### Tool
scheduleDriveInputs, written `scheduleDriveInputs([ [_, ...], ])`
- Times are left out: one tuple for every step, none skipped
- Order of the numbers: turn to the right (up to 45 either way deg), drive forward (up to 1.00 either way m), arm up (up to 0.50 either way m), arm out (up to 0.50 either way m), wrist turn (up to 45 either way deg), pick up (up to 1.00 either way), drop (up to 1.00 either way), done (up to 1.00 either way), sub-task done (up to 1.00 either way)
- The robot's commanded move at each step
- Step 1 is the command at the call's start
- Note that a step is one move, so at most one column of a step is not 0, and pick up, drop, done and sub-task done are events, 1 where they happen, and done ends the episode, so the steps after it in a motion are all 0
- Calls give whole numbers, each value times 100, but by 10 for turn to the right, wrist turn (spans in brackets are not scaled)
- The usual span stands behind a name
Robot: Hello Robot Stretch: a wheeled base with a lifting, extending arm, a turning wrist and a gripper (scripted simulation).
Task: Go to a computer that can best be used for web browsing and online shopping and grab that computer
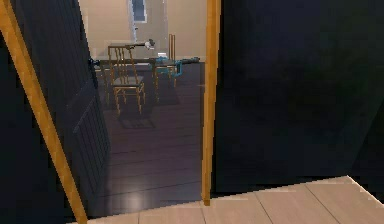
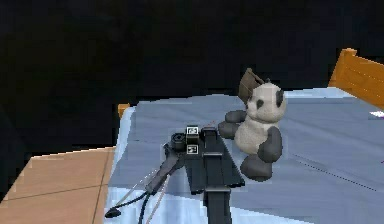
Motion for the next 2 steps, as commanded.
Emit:
scheduleDriveInputs([
  [0, 0, 0, 0, 450, 0, 0, 0, 0],
  [0, 0, 0, 0, 450, 0, 0, 0, 0],
])
